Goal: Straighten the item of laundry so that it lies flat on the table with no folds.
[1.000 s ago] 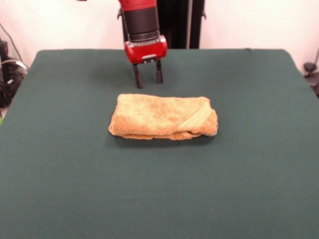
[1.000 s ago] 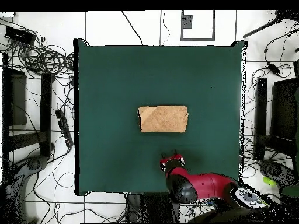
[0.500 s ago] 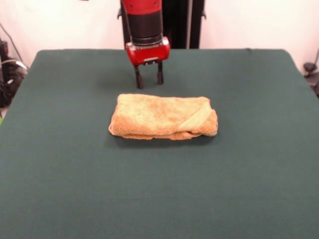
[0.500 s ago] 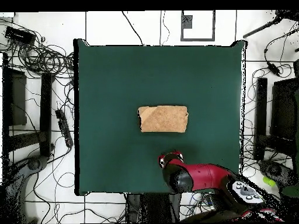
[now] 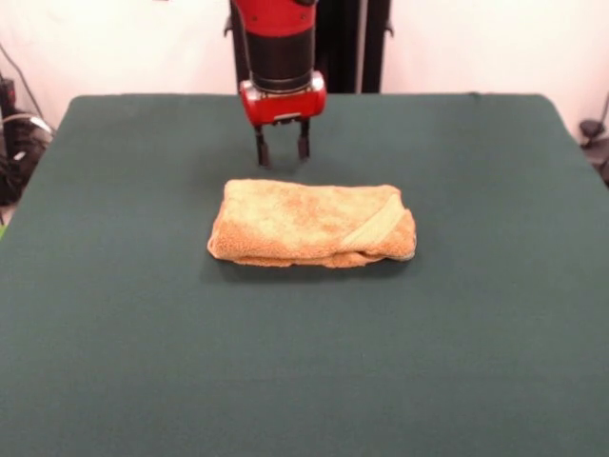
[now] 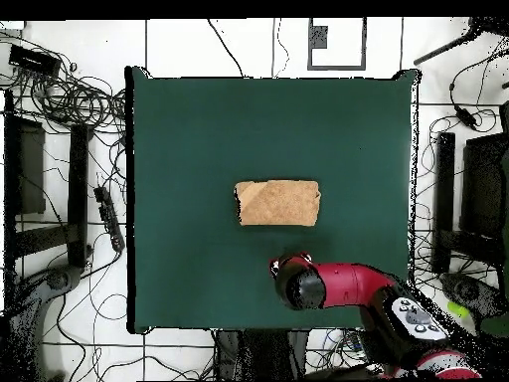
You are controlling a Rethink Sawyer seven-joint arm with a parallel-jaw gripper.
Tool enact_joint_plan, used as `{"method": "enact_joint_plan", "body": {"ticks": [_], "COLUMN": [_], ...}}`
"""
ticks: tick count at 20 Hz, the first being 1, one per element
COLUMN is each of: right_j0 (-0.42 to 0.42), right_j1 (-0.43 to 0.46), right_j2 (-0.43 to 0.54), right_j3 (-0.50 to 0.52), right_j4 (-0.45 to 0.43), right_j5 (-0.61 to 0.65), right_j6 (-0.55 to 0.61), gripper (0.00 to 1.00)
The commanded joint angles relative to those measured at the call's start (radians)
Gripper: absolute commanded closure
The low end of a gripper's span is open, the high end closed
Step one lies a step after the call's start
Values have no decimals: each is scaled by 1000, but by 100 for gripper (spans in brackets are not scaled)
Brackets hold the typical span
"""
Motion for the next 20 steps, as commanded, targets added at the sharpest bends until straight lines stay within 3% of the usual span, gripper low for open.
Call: {"method": "enact_joint_plan", "body": {"ticks": [1,12,17,20], "right_j0": [75,112,123,101], "right_j1": [-137,-365,-336,-273], "right_j2": [30,34,26,44], "right_j3": [-24,152,139,111], "right_j4": [67,173,185,181], "right_j5": [83,190,160,134], "right_j6": [132,142,148,132], "gripper": [0,0,0,0]}}
